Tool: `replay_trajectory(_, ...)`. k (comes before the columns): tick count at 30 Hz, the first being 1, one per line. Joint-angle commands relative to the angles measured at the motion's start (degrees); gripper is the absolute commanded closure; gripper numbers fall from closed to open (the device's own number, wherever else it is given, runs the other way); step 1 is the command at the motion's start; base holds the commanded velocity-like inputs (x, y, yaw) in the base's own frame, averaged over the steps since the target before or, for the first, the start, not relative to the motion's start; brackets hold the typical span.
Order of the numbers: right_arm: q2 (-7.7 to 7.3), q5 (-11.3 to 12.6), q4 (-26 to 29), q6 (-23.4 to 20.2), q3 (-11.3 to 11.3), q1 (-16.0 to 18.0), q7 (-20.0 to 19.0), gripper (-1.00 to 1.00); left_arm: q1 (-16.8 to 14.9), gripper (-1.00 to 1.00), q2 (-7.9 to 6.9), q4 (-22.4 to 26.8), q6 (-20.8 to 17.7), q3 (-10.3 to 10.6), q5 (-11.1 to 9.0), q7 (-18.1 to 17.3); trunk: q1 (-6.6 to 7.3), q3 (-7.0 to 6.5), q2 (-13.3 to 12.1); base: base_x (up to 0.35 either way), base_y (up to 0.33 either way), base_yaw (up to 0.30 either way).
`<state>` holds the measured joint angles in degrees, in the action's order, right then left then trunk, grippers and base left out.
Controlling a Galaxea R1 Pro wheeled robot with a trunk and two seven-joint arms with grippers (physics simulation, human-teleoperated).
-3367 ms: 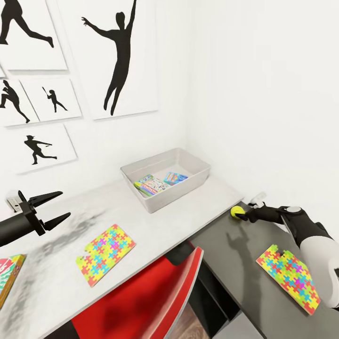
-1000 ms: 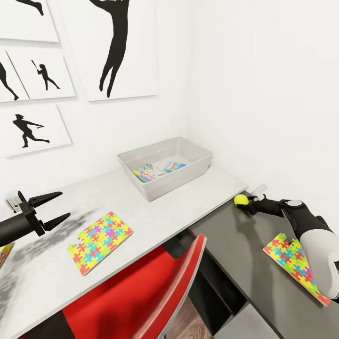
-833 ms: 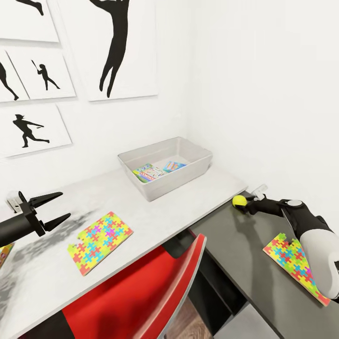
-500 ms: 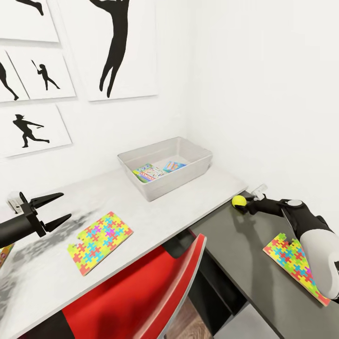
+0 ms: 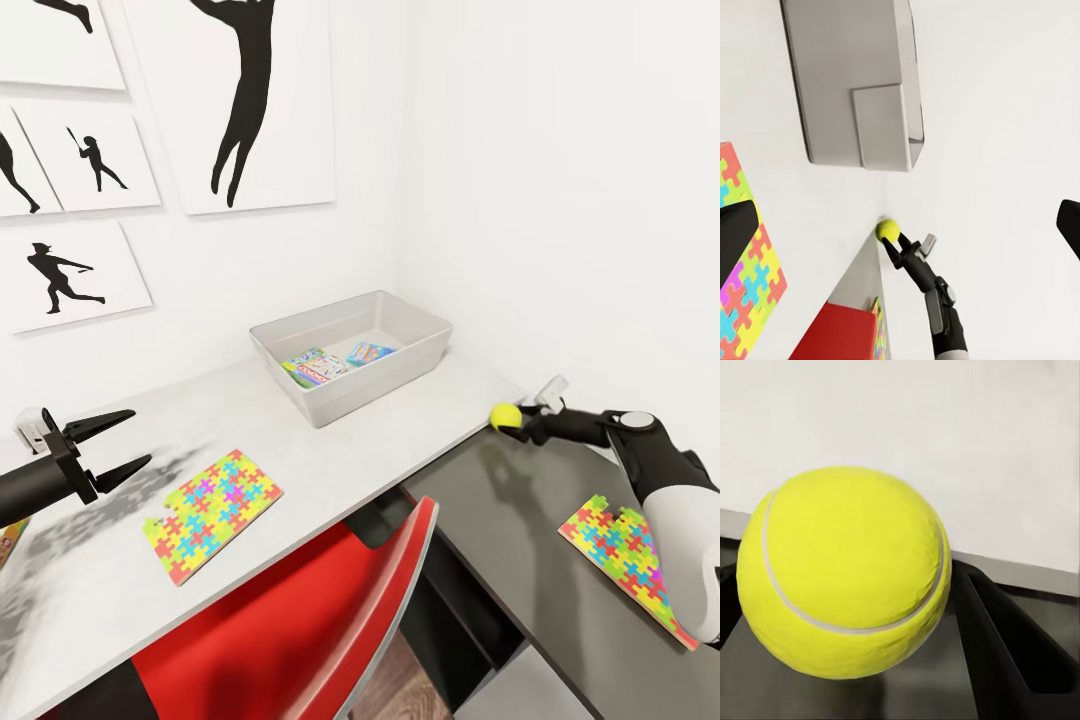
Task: Put all the toys in the child's room - the three board games (two on the bed and one on the table), the two jigsaw puzzles on the table, and the tennis ball on the table - inside the toy box on the table in the child's room.
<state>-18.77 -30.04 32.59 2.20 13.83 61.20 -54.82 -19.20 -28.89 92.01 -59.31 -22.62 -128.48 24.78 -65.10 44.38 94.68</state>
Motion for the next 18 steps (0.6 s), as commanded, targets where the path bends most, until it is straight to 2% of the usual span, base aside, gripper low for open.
replay_trajectory(1,0.05,-0.5,0.5,0.0,0.4,0.0,-1.0,1.00,0.0,-1.00,0.02,0.0,-0.1,-0.1,-0.6,0.6,0.00,0.05,0.0,0.000,0.000,0.000)
replay_trajectory(5,0.05,-0.5,1.7,-0.1,0.4,0.0,-2.1,1.00,0.1,-1.00,0.08,-0.1,-0.2,-0.1,-0.4,0.7,0.00,0.05,0.0,0.000,0.000,0.000)
replay_trajectory(8,0.20,-0.5,3.1,-0.1,0.4,-0.1,-3.2,1.00,0.5,-1.00,0.13,-0.1,-0.1,-0.1,-0.2,0.7,0.66,-0.49,-1.2,0.000,0.000,0.000)
replay_trajectory(11,0.42,-0.4,7.1,-0.7,0.4,-1.8,-4.9,1.00,0.9,-1.00,0.14,-0.2,0.0,-0.1,-0.1,0.7,1.32,-1.03,-2.4,0.000,0.000,0.000)
replay_trajectory(13,0.54,-0.2,11.0,-2.5,0.5,-3.7,-5.7,1.00,0.9,-1.00,0.14,-0.2,0.1,-0.1,0.0,0.7,1.76,-1.39,-3.2,0.000,0.000,0.000)
replay_trajectory(16,0.70,0.9,20.1,-7.8,0.5,-7.6,-7.7,1.00,1.0,-1.00,0.15,-0.2,0.2,-0.1,0.0,0.8,2.42,-1.92,-4.4,0.000,0.000,0.000)
replay_trajectory(17,0.86,1.7,25.9,-11.8,0.4,-9.6,-8.9,1.00,1.0,-1.00,0.15,-0.2,0.2,-0.1,0.0,0.9,2.64,-2.10,-4.8,0.000,0.000,0.000)
replay_trajectory(18,0.93,1.9,27.6,-13.3,0.4,-10.0,-9.2,1.00,1.0,-1.00,0.15,-0.2,0.2,-0.1,0.0,0.9,2.86,-2.28,-5.2,0.000,0.000,0.000)
